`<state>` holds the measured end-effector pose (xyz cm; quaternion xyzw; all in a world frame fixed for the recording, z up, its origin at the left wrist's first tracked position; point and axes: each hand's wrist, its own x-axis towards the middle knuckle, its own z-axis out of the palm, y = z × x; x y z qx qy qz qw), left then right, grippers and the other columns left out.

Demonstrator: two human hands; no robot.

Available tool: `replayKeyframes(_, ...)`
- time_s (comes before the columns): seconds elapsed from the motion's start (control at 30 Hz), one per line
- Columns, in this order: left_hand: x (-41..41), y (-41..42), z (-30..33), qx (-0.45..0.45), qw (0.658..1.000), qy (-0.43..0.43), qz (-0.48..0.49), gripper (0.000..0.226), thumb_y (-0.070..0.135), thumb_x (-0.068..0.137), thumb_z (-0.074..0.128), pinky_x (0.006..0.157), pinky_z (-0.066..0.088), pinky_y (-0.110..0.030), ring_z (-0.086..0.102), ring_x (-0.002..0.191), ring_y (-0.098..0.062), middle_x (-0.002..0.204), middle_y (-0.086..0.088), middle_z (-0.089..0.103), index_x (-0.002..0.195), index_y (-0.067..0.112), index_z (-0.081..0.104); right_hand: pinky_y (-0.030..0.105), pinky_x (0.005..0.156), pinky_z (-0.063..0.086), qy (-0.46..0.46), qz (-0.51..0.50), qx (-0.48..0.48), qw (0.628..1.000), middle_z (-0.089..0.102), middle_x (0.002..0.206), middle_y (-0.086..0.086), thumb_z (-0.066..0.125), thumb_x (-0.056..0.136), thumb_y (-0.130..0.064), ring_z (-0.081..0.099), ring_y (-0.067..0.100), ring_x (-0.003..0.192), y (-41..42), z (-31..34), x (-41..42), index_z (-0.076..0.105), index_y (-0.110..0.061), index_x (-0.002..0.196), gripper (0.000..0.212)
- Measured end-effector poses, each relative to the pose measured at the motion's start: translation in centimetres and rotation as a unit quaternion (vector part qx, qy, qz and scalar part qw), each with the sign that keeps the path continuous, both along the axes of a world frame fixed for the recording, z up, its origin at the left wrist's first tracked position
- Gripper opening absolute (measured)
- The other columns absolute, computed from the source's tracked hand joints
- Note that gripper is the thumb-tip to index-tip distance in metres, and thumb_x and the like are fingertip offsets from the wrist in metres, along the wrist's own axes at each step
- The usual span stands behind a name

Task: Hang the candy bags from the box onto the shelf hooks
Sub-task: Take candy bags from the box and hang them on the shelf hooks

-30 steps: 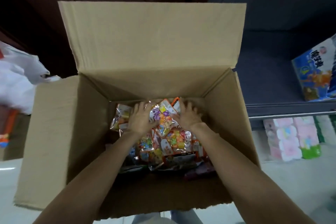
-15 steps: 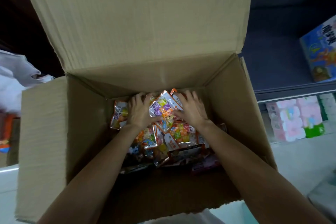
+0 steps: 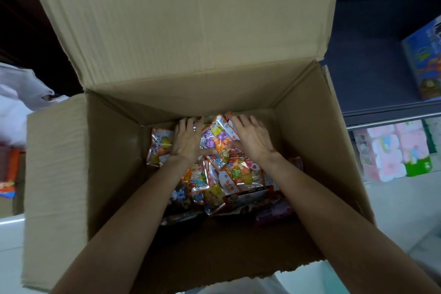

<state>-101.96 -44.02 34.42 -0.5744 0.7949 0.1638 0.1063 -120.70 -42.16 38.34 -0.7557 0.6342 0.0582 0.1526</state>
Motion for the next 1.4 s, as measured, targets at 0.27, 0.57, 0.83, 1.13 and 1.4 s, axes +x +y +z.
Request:
replayKeyframes(0.27,-1.0,0.7,1.0,-0.002,0.999,-0.009,-0.047,0.089,0.061,0.085,0.055,0.107,0.026,-0.034,0.032,0.132,-0.026,0.145,-0.01,0.035,0.15,0.013,0.019,0.04,0.096,0.043,-0.007,-0.005,0.018,1.0,0.049,0.136,0.011,0.074,0.082,-0.037,0.048,0.03,0.121,0.0,0.6,-0.3,0.031,-0.01,0.147,0.083)
replayKeyframes(0.57,-2.2,-2.8,1.3,0.003,0.966,-0.104,-0.235,0.098,0.074,0.079,0.049,0.112,0.024,-0.036,0.033,0.131,-0.026,0.141,-0.011,0.037,0.147,0.009,0.021,0.04,0.087,0.049,0.026,-0.072,0.084,0.993,0.049,0.133,0.016,0.074,0.083,-0.02,0.052,0.031,0.119,0.2,1.3,-1.4,0.025,-0.01,0.142,0.078)
replayKeyframes(0.83,-2.6,-4.1,4.1,0.082,0.983,-0.014,-0.165,0.074,0.061,0.077,0.067,0.1,0.035,-0.036,0.051,0.116,-0.027,0.126,-0.009,0.051,0.131,0.014,0.047,0.036,0.084,0.048,0.037,-0.098,0.077,0.991,0.062,0.119,0.017,0.064,0.09,-0.011,0.059,0.034,0.111,-0.1,2.0,-1.3,0.052,-0.005,0.122,0.034)
replayKeyframes(1.13,1.3,-0.8,15.9,-0.053,0.96,0.274,-0.01,0.049,0.056,0.086,0.048,0.074,0.048,-0.038,0.062,0.096,-0.032,0.099,-0.009,0.067,0.112,0.015,0.052,0.026,0.075,0.051,-0.33,-0.198,-0.12,0.915,0.069,0.083,-0.013,0.077,0.08,-0.017,0.063,0.003,0.079,2.4,13.9,-2.6,0.07,-0.021,0.089,0.012)
replayKeyframes(1.4,2.4,2.9,21.2,-0.099,0.796,0.531,0.273,0.032,0.04,0.083,0.072,0.092,0.051,-0.042,0.065,0.097,-0.003,0.102,0.014,0.068,0.109,0.038,0.053,0.033,0.073,0.056,-0.62,-0.343,-0.184,0.682,0.074,0.084,-0.007,0.068,0.088,-0.008,0.07,0.011,0.081,6.2,24.0,-4.5,0.06,-0.024,0.098,0.021)
